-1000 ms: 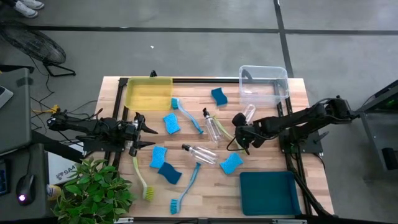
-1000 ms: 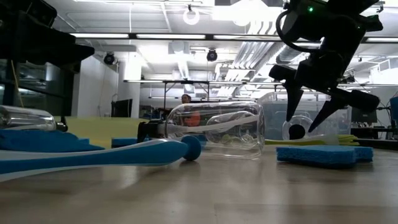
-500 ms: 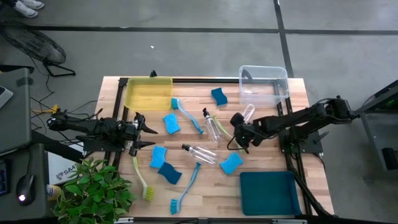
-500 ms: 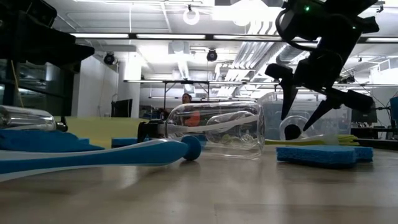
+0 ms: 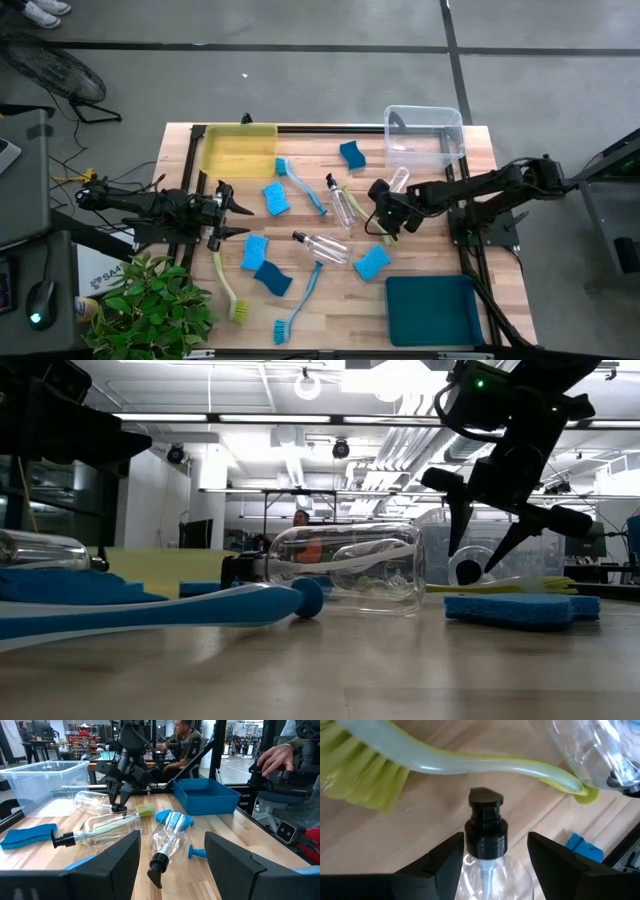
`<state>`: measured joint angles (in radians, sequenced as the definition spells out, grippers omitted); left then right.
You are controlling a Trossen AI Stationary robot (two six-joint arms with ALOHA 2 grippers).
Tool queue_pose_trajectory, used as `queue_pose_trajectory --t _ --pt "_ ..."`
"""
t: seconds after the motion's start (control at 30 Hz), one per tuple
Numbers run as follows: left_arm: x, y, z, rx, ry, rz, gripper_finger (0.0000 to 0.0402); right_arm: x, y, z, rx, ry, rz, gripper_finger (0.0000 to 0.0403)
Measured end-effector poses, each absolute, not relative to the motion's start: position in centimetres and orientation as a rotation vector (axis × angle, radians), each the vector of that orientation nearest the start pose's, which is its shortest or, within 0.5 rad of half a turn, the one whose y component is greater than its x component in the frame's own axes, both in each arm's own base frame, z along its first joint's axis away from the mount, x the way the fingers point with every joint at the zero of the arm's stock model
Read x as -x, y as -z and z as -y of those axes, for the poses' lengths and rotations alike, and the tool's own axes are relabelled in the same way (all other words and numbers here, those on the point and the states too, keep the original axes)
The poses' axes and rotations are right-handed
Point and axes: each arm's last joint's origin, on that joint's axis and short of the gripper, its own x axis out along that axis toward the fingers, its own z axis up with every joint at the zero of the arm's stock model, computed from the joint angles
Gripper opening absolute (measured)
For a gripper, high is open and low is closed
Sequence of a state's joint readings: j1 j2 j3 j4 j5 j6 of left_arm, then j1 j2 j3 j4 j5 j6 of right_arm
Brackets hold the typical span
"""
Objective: Pick & Place Kitchen Sink Supplies
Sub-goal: Put the transparent soap dispenser into the transparent bin
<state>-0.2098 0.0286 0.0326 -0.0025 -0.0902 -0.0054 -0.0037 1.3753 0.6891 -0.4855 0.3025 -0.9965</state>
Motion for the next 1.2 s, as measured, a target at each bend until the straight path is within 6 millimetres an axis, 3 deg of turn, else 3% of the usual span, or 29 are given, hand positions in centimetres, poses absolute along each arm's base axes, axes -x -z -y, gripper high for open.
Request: queue_pose_trajectory --t 0.5,0.93,1.2 --pt "-9.6 -17.2 1.8 0.006 0.119 0.001 0.0216 -23.8 -14.8 1.3 1.014 -0.380 -1.280 0.0208" --pt "-9.6 -17.2 1.8 0.006 0.119 0.001 0.0216 -23.7 -14.9 1.3 0.988 -0.329 -1.296 0.0131" --pt "-9.6 -17.2 1.8 0.006 0.119 0.001 0.0216 -23.7 -14.9 1.3 0.985 -0.327 -1.292 0.0143"
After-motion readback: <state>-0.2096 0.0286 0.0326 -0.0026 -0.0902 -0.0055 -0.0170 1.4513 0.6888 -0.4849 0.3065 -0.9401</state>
